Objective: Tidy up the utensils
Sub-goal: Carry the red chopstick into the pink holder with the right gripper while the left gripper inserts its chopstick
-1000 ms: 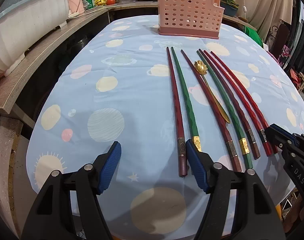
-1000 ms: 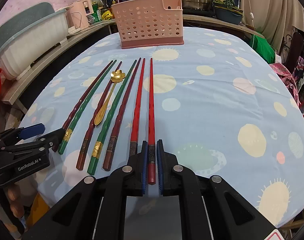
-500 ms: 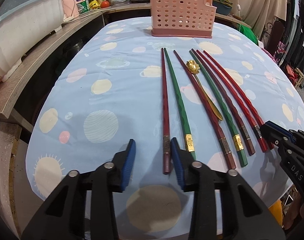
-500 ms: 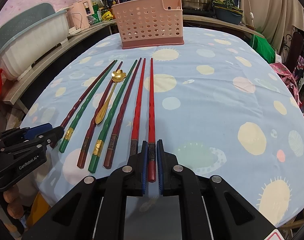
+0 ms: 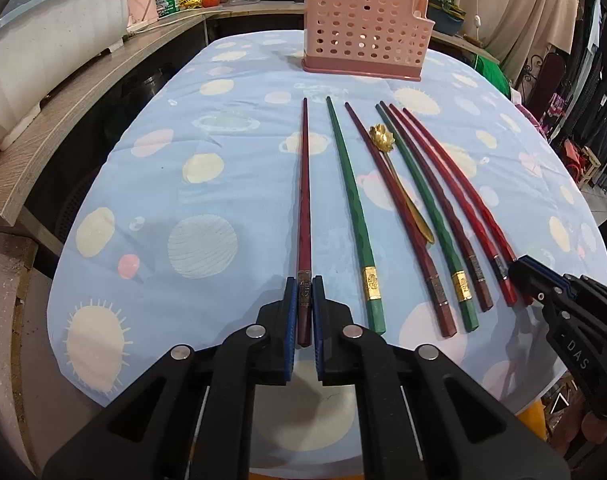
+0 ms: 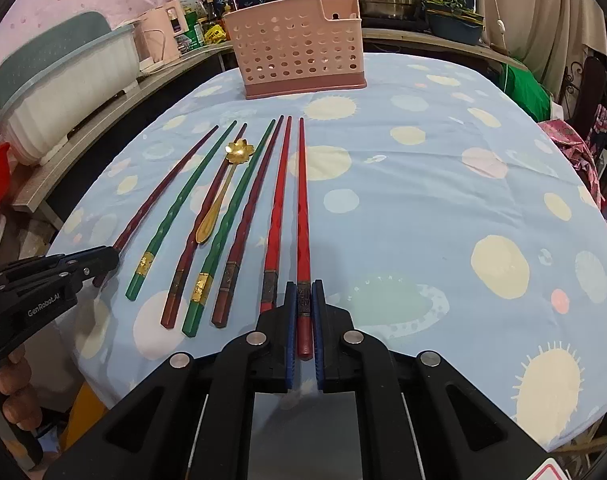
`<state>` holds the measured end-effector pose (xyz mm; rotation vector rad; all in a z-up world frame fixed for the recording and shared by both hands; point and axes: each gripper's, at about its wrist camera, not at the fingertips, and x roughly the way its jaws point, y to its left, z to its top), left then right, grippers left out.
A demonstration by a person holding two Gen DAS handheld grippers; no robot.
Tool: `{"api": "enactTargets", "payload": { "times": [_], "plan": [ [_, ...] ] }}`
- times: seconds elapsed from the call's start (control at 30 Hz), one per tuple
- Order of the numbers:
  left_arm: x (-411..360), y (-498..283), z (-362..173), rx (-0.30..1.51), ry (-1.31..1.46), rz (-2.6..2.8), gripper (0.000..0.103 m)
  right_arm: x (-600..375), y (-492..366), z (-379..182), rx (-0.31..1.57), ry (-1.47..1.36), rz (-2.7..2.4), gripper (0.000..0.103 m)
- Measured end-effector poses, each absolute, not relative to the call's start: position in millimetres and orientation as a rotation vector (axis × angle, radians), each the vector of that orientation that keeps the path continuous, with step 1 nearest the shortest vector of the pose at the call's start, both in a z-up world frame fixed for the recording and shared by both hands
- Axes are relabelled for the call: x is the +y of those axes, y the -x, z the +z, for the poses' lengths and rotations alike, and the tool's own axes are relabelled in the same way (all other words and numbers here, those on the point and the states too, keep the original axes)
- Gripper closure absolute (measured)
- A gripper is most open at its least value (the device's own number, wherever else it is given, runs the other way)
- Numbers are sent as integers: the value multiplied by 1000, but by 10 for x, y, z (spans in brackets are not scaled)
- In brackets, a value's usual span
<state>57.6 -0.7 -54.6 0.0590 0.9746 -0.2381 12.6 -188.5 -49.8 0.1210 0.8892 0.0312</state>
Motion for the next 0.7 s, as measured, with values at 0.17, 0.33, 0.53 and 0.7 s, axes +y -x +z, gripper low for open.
{"api": "enactTargets", "payload": {
  "times": [0.17,0.33,0.53,0.7],
  "plan": [
    [54,-578,-354,950,-26,-241,96,-1974,-90,-328,846,-148,27,96],
    [126,-636,-99,914,18,-250,96,-2147,-116,-46,781,-210,26,96],
    [238,-786,269,848,60,-237,96,-2362,-217,386,679,-225,11,96],
    [292,-941,580,787,75,-230,96,-2548,-370,763,588,-236,6,96]
  ]
}}
